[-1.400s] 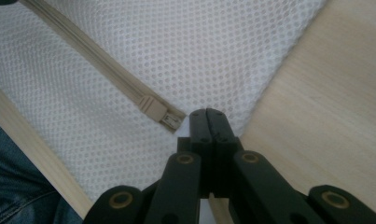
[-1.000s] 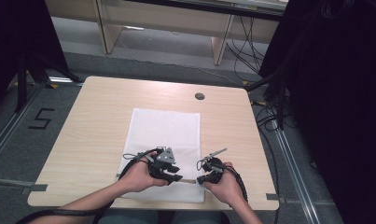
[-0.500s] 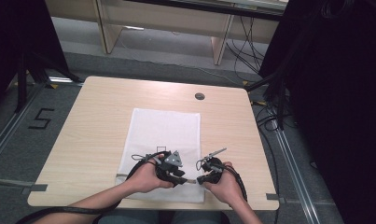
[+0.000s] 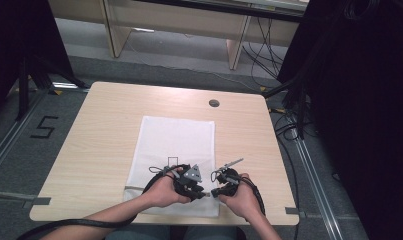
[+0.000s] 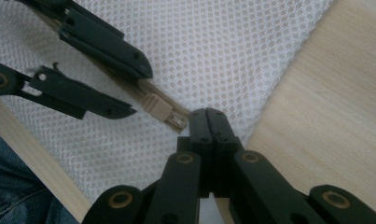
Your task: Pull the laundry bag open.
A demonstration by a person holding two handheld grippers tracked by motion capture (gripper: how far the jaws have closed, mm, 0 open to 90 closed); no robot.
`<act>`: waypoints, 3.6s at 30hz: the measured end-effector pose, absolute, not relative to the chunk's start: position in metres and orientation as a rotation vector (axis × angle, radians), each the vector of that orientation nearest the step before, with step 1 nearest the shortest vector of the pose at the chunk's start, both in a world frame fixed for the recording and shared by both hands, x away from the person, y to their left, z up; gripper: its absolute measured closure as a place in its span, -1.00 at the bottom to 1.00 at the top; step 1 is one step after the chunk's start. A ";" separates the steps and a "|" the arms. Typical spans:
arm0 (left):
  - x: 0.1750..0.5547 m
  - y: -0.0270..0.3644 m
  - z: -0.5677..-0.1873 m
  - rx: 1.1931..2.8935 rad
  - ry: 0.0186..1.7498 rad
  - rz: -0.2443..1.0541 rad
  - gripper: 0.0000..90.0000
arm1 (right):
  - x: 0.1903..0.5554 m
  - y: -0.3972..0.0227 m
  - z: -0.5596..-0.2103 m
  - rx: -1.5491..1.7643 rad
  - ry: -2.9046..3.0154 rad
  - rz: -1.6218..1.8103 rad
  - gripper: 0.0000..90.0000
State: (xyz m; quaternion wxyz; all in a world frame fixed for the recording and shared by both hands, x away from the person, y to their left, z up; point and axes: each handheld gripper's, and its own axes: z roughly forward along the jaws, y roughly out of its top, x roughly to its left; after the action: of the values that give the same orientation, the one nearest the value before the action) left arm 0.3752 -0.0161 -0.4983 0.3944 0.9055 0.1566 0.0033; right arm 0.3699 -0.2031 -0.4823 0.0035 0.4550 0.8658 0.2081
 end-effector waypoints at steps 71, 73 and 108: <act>0.369 -0.027 -0.495 2.304 0.344 0.078 0.82 | 0.371 -0.205 -0.484 1.428 2.713 0.686 1.00; 0.369 -0.026 -0.495 2.302 0.347 0.076 0.82 | 0.371 -0.205 -0.484 1.423 2.710 0.683 1.00; 0.368 -0.017 -0.489 2.278 0.356 0.074 0.82 | 0.370 -0.203 -0.483 1.425 2.704 0.676 1.00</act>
State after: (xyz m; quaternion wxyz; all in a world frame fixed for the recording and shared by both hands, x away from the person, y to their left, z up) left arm 0.3681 -0.0173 -0.4889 0.4052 0.9028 0.1412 0.0292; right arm 0.3696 -0.2030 -0.4833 0.0057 0.4552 0.8638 0.2159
